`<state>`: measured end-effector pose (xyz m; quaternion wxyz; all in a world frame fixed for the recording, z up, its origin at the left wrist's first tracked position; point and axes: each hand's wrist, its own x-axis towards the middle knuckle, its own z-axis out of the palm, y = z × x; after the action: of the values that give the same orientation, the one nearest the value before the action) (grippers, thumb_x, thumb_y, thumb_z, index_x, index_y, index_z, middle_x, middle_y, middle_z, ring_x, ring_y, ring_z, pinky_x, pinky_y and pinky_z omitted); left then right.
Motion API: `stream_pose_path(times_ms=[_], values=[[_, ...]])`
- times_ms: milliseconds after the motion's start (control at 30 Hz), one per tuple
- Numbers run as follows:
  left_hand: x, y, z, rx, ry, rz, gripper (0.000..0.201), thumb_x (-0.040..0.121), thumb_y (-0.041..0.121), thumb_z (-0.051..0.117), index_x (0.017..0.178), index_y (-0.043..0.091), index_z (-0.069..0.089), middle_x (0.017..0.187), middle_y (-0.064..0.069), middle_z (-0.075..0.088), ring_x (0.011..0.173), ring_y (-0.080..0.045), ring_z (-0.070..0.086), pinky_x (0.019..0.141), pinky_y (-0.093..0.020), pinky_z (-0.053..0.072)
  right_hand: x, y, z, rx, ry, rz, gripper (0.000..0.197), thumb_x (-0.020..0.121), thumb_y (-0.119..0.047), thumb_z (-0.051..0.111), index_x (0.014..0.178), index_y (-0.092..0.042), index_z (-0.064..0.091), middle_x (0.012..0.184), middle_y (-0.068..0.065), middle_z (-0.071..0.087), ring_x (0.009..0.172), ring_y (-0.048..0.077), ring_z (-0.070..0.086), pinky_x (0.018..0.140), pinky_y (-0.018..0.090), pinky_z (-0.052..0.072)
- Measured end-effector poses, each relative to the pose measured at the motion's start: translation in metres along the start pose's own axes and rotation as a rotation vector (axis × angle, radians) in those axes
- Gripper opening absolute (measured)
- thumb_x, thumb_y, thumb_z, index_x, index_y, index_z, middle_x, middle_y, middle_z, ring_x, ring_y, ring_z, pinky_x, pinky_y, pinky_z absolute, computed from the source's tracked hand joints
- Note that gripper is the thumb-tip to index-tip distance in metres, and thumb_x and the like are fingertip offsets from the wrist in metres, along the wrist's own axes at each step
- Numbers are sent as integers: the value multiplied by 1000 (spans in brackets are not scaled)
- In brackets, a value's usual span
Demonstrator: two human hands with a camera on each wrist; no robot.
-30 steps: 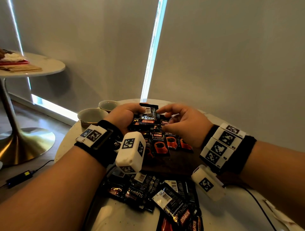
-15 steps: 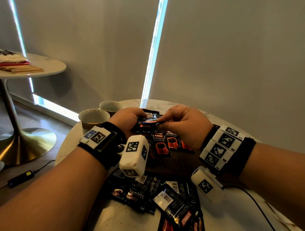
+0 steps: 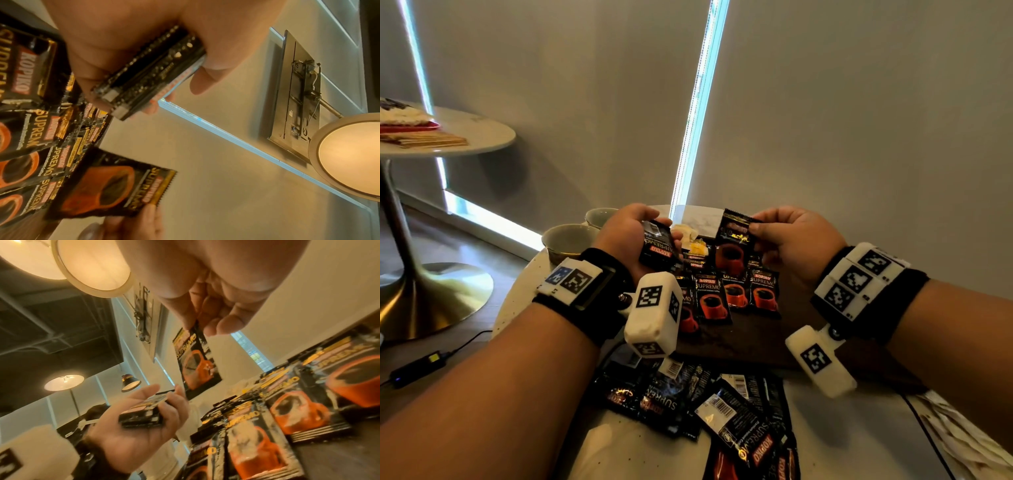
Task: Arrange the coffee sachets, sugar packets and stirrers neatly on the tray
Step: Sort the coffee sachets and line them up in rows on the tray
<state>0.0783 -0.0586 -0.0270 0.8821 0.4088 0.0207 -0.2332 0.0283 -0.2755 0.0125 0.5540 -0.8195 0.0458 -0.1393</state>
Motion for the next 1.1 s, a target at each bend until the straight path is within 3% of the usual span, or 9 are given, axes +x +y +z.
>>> stream_pose_path(times_ms=[133, 233, 367, 533, 667, 900, 1100], values=[[0, 3, -1, -44, -5, 7, 19, 95, 26, 42, 91, 10, 52, 81, -13, 57, 62, -22, 56, 55, -30, 54, 9, 15, -2, -90, -118, 211, 17, 92, 4, 59, 84, -9, 66, 68, 8, 63, 47, 13, 53, 39, 24, 40], [1, 3, -1, -43, -5, 18, 19, 94, 24, 42, 92, 8, 52, 79, -14, 59, 58, -23, 58, 55, -31, 55, 6, 26, 3, -194, -205, 321, 17, 92, 3, 58, 89, -10, 68, 68, 10, 60, 48, 16, 50, 49, 30, 36], [0, 2, -1, -40, -12, 18, 18, 94, 24, 42, 93, 9, 52, 78, -14, 59, 59, -22, 58, 55, -30, 54, 2, 22, 13, -343, -315, 364, 13, 94, 1, 59, 98, -9, 65, 55, 2, 57, 39, 10, 50, 40, 24, 36], [0, 4, -1, -50, -28, 9, 18, 95, 23, 42, 94, 9, 52, 77, -14, 59, 59, -22, 58, 56, -30, 55, 0, 15, 25, -420, -411, 396, 12, 96, 0, 58, 99, -11, 62, 69, 3, 58, 47, 9, 56, 42, 23, 44], [0, 3, -1, -37, -28, 14, 18, 95, 23, 42, 95, 9, 53, 77, -13, 59, 59, -22, 58, 58, -29, 54, 1, 15, 30, -394, -400, 426, 13, 97, 1, 55, 102, -10, 61, 73, 3, 59, 51, 10, 58, 45, 23, 48], [0, 4, -1, -33, -39, 7, 18, 94, 23, 42, 96, 8, 53, 77, -14, 60, 58, -23, 59, 56, -31, 55, 1, 9, 29, -286, -390, 519, 14, 96, 8, 51, 92, -4, 57, 56, 5, 60, 41, 14, 60, 38, 24, 51], [-2, 3, -1, -34, -37, 5, 18, 93, 22, 42, 97, 9, 53, 79, -14, 59, 61, -23, 58, 55, -31, 55, -2, 11, 36, -287, -333, 552, 15, 99, 6, 46, 89, -1, 55, 70, 11, 57, 59, 23, 58, 42, 30, 55]])
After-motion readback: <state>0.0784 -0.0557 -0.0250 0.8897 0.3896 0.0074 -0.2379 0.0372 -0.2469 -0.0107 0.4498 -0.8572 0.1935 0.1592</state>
